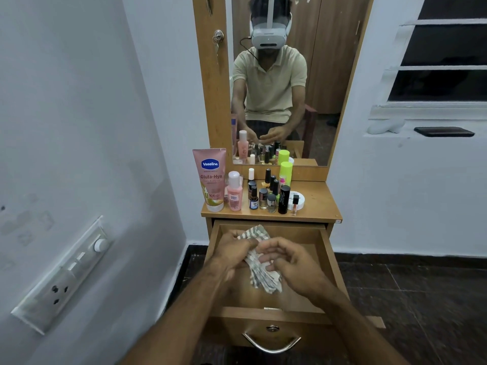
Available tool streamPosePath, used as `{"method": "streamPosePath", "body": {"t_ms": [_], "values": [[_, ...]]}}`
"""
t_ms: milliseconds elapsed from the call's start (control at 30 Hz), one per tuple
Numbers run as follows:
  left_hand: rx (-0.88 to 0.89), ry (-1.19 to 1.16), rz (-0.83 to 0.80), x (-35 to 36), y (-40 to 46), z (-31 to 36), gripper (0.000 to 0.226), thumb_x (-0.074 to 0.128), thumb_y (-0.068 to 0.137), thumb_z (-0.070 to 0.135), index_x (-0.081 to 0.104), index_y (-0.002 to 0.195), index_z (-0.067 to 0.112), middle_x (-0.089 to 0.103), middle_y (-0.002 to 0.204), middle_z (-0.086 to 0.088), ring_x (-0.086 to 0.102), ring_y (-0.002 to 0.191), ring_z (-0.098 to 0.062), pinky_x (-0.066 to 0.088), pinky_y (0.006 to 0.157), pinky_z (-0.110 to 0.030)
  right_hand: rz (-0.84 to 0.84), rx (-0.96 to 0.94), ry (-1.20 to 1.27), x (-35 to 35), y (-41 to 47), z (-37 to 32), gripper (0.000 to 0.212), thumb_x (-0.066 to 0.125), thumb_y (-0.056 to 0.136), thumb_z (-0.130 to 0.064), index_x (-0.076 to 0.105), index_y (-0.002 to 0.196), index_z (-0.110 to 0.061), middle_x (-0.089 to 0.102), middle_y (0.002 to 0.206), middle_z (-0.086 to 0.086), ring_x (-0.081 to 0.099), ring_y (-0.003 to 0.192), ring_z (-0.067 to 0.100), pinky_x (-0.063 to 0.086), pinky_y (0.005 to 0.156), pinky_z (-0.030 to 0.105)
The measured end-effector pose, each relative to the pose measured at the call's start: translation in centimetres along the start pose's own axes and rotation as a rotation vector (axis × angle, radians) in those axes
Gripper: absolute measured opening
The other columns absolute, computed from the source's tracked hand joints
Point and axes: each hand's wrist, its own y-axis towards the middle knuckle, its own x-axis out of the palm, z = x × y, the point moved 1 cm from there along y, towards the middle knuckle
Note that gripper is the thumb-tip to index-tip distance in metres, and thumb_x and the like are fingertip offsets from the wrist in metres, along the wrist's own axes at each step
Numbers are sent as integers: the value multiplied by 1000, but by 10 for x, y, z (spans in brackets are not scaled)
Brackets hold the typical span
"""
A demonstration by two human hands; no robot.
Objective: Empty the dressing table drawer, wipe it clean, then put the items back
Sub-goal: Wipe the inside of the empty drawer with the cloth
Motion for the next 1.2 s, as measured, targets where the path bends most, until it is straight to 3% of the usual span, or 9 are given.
{"method": "streamPosePath", "body": {"t_ms": [100, 233, 333, 433, 600, 733, 900, 1000, 1200], "values": [[-8, -112, -125, -6, 3, -1, 27, 68, 93, 8, 57, 118, 7, 78, 91, -8, 76, 78, -17, 59, 62, -30, 199, 106, 57, -15, 4, 5, 27, 61, 97, -3, 64, 113, -25, 68, 115, -2, 69, 99, 13, 57, 68, 19], [6, -357, -174, -11, 10, -5, 22, 63, 96, 4, 56, 116, 3, 75, 105, -18, 74, 91, -26, 62, 72, -39, -82, 374, 291, -23, 12, 16, 47, 76, 89, -28, 58, 129, -12, 76, 114, 4, 75, 99, 22, 59, 76, 28], [66, -46, -23, -15, 15, -16, 20, 69, 93, 7, 56, 106, 10, 73, 110, -15, 72, 93, -22, 59, 73, -35, 22, 407, 230, -28, 15, 20, 44, 79, 88, -23, 59, 124, -8, 78, 104, 10, 77, 88, 24, 61, 72, 32], [65, 236, -69, -12, 17, -25, 14, 72, 90, 6, 62, 97, 11, 71, 106, -10, 70, 87, -16, 57, 62, -25, 121, 442, -85, -33, 23, 27, 36, 76, 91, -24, 53, 117, -15, 75, 102, 7, 76, 81, 21, 63, 72, 36], [111, 349, -60, 9, 28, -30, 11, 74, 89, 11, 69, 97, 16, 71, 107, -5, 70, 95, -18, 61, 85, -38, 250, 302, -845, -34, 28, 23, 35, 66, 94, -39, 44, 117, -24, 62, 116, -1, 59, 91, 11, 45, 66, 23], [219, 787, -37, 17, 34, -23, 29, 72, 90, 22, 65, 116, 30, 64, 119, 7, 60, 89, -3, 50, 70, -20, 142, 152, -1362, -28, 30, 23, 40, 56, 90, -40, 54, 123, -19, 56, 126, 6, 53, 111, 23, 46, 93, 36], [402, 1053, 131, -18, 29, -1, 23, 68, 91, 30, 66, 114, 36, 59, 128, 11, 54, 117, -11, 49, 101, -37, -296, 308, -1177, -5, 38, 37, 64, 51, 100, -35, 26, 158, -29, 15, 169, 4, 15, 154, 32, 18, 121, 58], [413, 1216, 306, -49, 28, 1, 36, 61, 94, 29, 61, 130, 24, 56, 134, -2, 50, 123, -23, 48, 103, -44, -380, 518, -1188, 1, 40, 48, 71, 40, 103, -33, 2, 163, -31, -8, 171, 2, -5, 156, 34, 4, 122, 63], [315, 970, 417, -67, 36, -23, 39, 38, 104, 36, 62, 129, 17, 64, 119, -8, 62, 105, -30, 54, 92, -46, -188, 652, -1238, 3, 52, 38, 62, 40, 103, -34, 20, 161, -21, 27, 166, 10, 30, 149, 32, 18, 121, 58]]}}
